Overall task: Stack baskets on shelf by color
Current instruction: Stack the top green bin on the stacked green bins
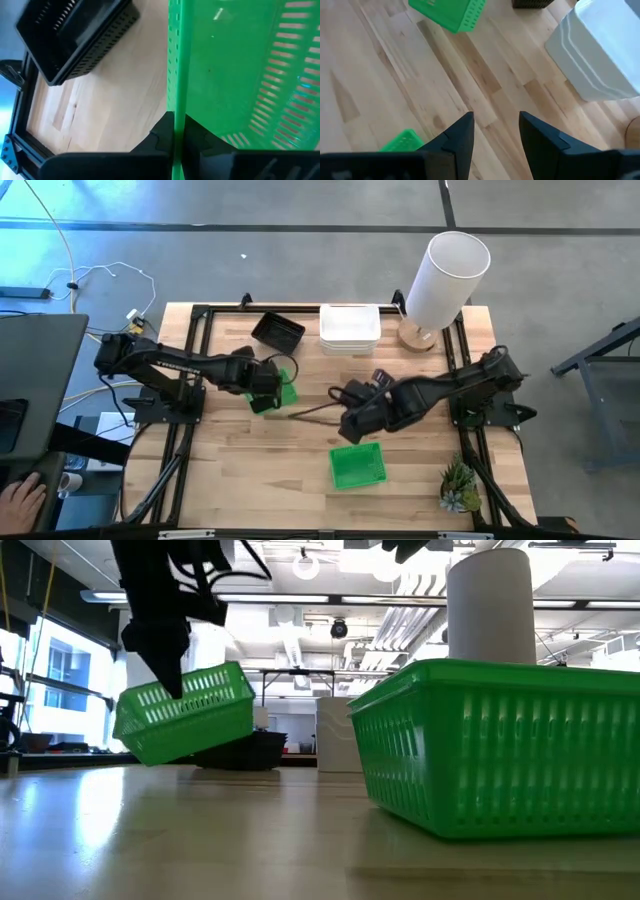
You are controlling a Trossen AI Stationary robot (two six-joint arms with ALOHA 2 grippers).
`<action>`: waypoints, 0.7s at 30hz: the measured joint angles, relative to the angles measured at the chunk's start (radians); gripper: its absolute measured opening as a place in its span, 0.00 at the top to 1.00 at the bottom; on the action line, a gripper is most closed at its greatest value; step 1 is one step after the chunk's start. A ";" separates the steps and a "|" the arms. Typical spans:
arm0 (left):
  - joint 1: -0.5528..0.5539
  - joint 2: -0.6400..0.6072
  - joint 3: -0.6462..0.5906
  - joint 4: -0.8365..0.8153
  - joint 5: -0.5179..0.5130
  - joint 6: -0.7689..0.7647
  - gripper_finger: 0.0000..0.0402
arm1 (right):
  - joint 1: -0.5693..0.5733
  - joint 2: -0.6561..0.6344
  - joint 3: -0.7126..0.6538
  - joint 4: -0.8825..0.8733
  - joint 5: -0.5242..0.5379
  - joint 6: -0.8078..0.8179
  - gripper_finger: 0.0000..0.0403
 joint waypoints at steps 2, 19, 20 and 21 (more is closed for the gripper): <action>-0.028 0.000 0.010 0.001 -0.017 -0.029 1.00 | 0.016 0.020 0.000 0.005 0.016 0.010 0.64; -0.138 0.001 0.057 0.000 -0.181 -0.190 1.00 | 0.052 0.161 0.000 0.223 0.266 -0.092 0.64; -0.142 0.001 0.057 0.001 -0.191 -0.189 1.00 | 0.047 0.167 0.000 0.237 0.271 -0.111 0.64; -0.145 0.001 0.057 0.000 -0.201 -0.188 1.00 | 0.041 0.171 0.000 0.253 0.274 -0.131 0.64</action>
